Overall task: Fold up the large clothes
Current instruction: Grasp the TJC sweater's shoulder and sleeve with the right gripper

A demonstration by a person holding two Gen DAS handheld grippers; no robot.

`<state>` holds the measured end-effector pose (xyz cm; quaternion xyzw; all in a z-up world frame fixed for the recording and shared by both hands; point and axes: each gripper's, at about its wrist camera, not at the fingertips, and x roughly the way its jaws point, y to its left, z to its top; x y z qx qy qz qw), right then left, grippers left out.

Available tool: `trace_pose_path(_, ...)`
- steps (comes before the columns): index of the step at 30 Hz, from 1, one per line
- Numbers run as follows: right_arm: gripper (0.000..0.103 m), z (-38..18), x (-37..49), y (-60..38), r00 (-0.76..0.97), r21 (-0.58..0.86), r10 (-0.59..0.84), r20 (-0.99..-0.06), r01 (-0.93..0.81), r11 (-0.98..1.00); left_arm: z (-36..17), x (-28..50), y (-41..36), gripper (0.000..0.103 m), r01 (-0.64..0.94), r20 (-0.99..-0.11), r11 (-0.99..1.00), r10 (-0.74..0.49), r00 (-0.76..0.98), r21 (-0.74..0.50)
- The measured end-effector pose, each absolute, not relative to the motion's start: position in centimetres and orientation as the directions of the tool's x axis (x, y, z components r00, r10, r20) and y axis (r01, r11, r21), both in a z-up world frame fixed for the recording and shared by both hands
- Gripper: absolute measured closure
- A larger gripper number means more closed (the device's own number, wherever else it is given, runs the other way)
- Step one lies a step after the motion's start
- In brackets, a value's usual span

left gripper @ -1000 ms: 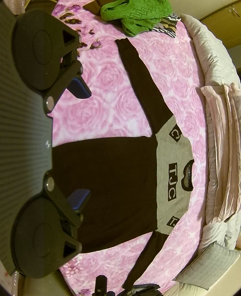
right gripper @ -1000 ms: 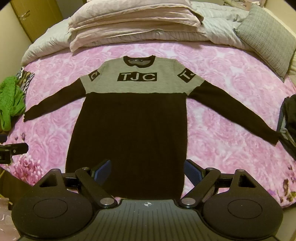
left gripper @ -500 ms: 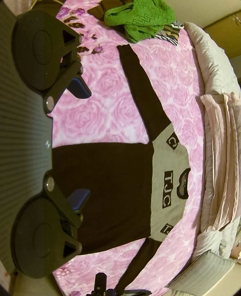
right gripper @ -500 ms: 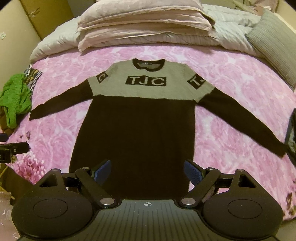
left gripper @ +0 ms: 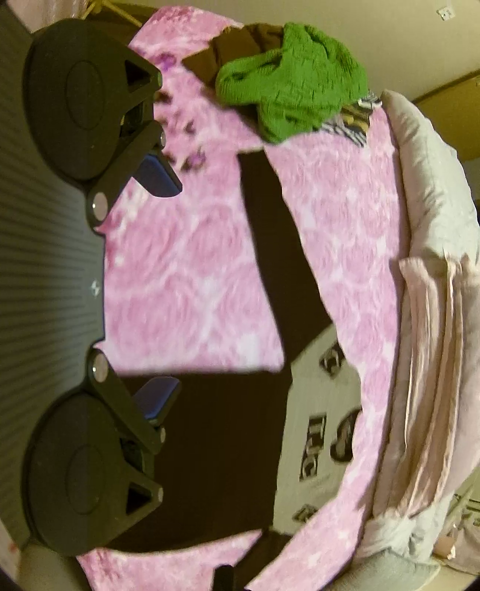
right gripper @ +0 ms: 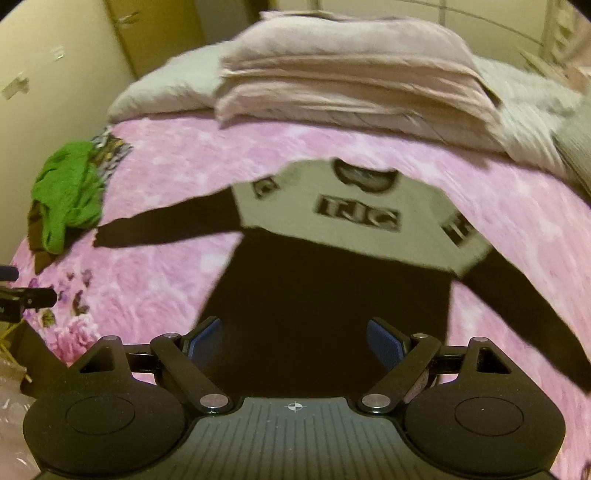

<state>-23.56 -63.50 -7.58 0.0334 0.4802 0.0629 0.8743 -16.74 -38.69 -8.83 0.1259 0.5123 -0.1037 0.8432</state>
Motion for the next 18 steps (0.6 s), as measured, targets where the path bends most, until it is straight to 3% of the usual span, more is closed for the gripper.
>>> trace_pose_path(9, 0.020, -11.2, -17.9, -47.9, 0.570, -0.017, 0.135, -0.810, -0.253, 0.967, -13.4, -7.5, -27.1, 0.001, 0.420, -0.905, 0.896, -0.054, 0.422, 0.142)
trace_pose_path(18, 0.021, -20.7, -9.7, -32.4, 0.539, -0.117, 0.182, -0.822, -0.474, 0.873, -19.5, 1.1, -19.0, 0.001, 0.569, -0.913, 0.807, -0.102, 0.396, 0.157)
